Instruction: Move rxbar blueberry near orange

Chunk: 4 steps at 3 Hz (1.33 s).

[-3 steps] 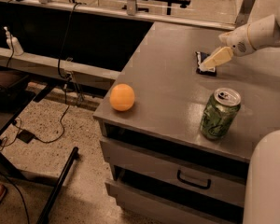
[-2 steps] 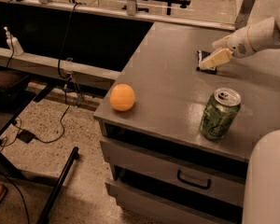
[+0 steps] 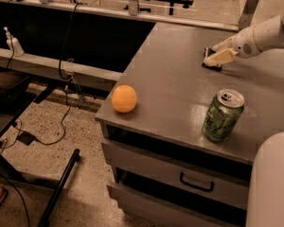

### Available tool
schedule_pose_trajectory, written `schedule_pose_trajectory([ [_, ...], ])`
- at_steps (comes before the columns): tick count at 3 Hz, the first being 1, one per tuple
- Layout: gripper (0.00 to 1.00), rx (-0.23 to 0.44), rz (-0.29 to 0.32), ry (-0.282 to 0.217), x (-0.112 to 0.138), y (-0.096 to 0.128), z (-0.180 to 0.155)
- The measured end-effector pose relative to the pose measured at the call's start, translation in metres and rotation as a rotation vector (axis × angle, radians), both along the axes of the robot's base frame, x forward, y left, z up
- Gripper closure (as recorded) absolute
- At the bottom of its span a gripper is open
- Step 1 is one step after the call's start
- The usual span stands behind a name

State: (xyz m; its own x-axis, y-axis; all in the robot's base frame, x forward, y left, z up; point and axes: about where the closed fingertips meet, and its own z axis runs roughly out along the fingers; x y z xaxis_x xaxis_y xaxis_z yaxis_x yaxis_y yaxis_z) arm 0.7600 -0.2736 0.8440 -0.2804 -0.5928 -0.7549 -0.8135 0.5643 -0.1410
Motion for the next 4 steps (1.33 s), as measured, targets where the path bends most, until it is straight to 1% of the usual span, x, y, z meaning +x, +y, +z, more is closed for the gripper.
schedule_pose_trajectory([
  [1, 1.00, 0.018, 0.024, -0.003, -0.004, 0.006, 0.007],
  [2, 1.00, 0.061, 0.091, -0.021, -0.011, 0.027, 0.022],
  [3, 1.00, 0.105, 0.190, -0.051, -0.021, 0.059, 0.042],
  [4, 1.00, 0.122, 0.274, -0.065, -0.032, 0.089, 0.053],
])
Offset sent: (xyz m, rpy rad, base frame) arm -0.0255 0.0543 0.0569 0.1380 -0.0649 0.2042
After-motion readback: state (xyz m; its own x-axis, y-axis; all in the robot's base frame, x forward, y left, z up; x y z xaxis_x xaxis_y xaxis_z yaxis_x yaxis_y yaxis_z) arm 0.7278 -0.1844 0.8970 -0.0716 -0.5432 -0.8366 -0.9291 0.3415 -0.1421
